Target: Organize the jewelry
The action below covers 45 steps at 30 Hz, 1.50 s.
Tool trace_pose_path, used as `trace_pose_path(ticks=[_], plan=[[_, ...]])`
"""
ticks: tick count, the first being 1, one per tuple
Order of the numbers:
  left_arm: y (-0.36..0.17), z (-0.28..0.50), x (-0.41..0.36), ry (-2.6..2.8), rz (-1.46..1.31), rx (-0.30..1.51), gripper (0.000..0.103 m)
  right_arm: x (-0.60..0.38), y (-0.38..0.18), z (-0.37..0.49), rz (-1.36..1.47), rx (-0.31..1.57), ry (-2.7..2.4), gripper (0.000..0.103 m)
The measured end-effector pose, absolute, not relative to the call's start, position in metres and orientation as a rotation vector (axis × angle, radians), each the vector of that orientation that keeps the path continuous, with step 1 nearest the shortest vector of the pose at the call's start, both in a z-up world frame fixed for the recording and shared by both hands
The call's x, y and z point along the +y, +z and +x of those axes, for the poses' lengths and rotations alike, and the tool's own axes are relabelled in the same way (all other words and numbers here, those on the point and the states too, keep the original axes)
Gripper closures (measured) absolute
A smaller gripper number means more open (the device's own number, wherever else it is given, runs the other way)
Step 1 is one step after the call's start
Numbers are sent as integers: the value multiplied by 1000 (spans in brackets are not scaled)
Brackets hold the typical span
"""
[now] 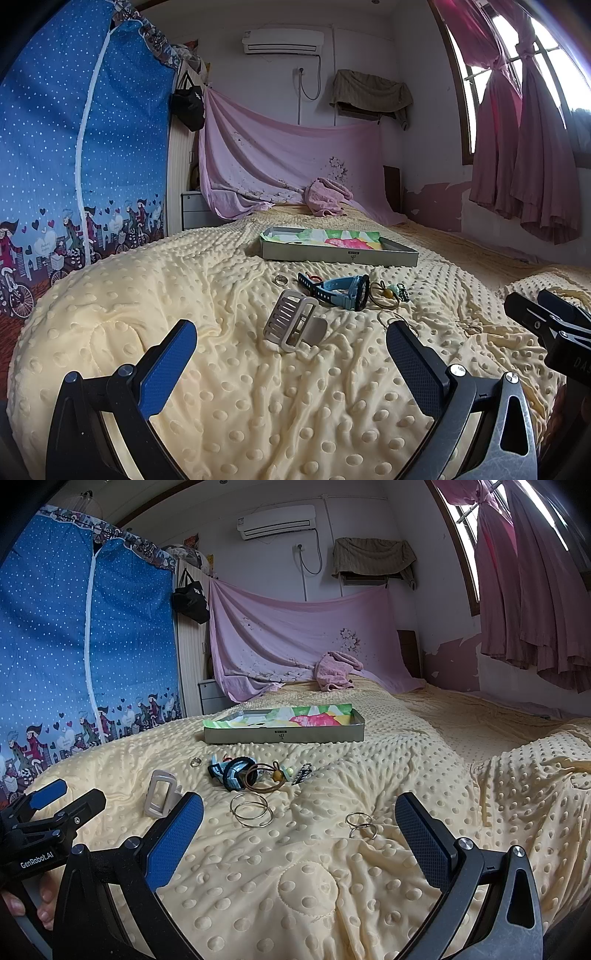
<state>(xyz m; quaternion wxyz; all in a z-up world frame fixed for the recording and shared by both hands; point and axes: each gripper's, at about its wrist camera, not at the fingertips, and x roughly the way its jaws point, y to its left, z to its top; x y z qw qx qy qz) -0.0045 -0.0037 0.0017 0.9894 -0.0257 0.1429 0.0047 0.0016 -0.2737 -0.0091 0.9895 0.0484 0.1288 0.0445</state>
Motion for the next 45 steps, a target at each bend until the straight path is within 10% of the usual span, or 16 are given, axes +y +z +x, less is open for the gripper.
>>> trace_pose_path(ticks=[45], plan=[[11,59,-31,-150,-53,359,0,-312,-4,51,84,379,32,1]])
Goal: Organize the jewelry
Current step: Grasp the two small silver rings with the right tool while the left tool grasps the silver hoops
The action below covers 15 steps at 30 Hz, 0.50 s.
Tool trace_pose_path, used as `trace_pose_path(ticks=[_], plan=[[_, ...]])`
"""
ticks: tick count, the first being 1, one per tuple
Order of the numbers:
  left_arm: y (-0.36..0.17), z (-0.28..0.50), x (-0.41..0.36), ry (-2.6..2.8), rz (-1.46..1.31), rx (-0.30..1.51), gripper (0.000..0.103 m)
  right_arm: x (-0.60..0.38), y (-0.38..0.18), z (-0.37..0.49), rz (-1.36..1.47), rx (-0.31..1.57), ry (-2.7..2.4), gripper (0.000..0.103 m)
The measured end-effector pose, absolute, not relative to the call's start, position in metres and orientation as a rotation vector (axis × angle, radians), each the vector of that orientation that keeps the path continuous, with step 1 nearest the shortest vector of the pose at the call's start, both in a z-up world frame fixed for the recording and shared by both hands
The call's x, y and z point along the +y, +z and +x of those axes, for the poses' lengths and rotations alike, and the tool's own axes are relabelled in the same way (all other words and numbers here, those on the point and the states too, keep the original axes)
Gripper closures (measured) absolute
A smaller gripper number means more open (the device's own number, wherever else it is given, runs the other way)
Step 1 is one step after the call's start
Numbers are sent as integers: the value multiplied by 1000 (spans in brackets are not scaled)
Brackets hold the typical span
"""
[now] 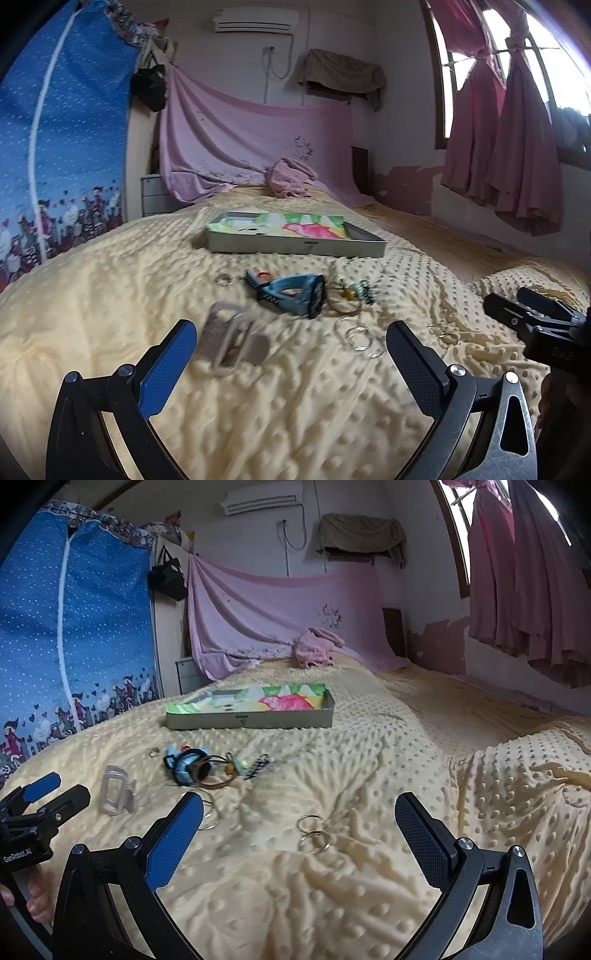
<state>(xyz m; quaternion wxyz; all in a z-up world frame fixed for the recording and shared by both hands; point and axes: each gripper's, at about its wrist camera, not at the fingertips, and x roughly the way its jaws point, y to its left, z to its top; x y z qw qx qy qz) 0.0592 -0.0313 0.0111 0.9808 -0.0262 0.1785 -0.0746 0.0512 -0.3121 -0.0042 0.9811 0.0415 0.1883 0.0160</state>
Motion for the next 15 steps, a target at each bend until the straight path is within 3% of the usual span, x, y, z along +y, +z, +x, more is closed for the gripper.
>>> trace_pose_path(ticks=[7,9,13,15], plan=[[10,89,-60,-205,-53,419,0,-324,-6,81,51,434,45,1],[6,96,-67,-218,-45,448,5,-327,-8,91,54,456,68,3],[-7,113,-80,-260,-23,542,24,-328,-17,107,56,512,98,23],[-14,121,-84,-276,-26,588,34,-325,-27,115,64,554,114,27]])
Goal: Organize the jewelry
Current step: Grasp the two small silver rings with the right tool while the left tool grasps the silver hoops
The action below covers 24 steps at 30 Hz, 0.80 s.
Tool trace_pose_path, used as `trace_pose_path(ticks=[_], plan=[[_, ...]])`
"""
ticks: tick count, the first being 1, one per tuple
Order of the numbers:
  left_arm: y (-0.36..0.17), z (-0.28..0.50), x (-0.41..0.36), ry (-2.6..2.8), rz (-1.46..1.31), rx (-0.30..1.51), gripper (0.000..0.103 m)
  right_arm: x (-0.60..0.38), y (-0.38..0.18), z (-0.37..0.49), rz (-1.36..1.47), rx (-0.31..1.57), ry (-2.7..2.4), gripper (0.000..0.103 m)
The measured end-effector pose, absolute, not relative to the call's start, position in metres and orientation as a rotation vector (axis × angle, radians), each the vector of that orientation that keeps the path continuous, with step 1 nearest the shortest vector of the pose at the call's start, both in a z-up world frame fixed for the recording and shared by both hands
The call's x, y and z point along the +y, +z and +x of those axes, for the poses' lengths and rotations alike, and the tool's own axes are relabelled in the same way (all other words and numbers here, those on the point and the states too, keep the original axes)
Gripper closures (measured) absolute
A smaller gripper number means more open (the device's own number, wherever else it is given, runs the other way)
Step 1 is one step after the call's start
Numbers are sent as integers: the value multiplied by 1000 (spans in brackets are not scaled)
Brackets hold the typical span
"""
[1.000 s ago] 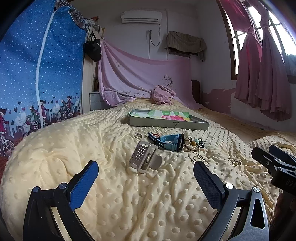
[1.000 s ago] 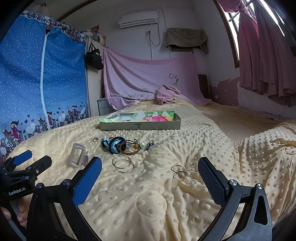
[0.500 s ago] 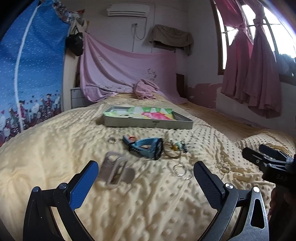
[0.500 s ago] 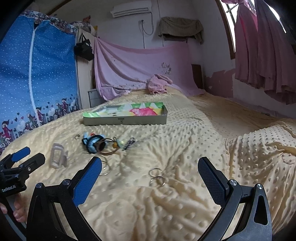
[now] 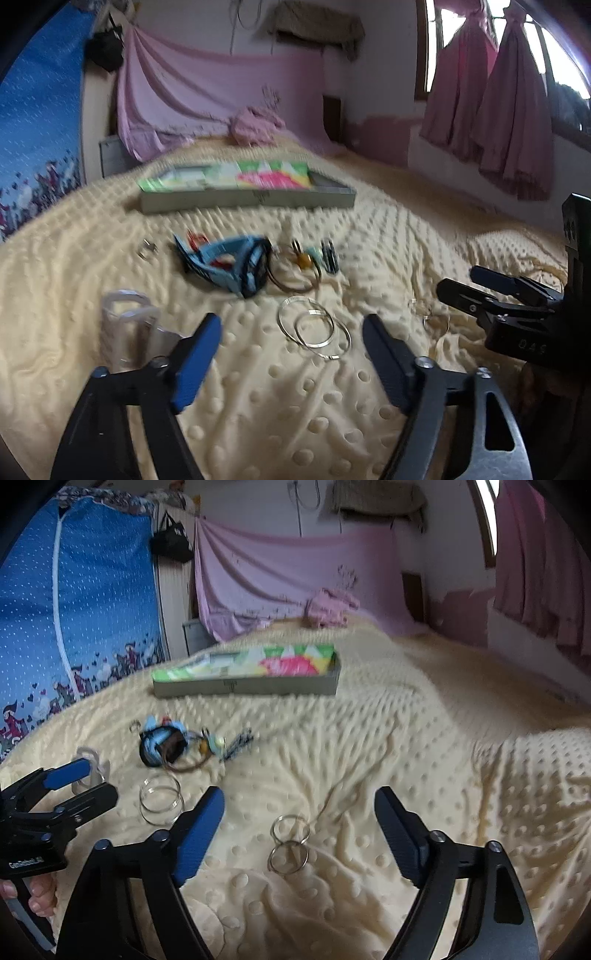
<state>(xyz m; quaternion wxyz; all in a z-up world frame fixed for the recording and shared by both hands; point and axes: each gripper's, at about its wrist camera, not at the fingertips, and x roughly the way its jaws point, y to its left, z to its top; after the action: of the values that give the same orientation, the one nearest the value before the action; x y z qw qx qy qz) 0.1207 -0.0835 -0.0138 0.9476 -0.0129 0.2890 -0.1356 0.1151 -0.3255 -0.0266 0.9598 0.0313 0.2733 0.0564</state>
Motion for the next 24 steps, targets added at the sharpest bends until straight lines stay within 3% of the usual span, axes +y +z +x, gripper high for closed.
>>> trace_pose_path(ticks=[4,9,12,16,20,24], plan=[[-26,137,-84,-302,-59,690,47,-320,-41,128,58,624,139,43],[-35,150,-78,-313,-125,758,48,-316,-60,142,74,739,160,55],[-39,154,-77,-298,-136,788,57,-315,-68,148,89,783,165,60],[-38,154,-77,-289,-127,792,70,-312,-74,151,97,806,178,77],[-34,150,-74,-296,-126,775,93,-307,-77,148,107,804,195,78],[-30,141,-75,-317,-114,747,97,-308,-75,143,129,788,219,78]])
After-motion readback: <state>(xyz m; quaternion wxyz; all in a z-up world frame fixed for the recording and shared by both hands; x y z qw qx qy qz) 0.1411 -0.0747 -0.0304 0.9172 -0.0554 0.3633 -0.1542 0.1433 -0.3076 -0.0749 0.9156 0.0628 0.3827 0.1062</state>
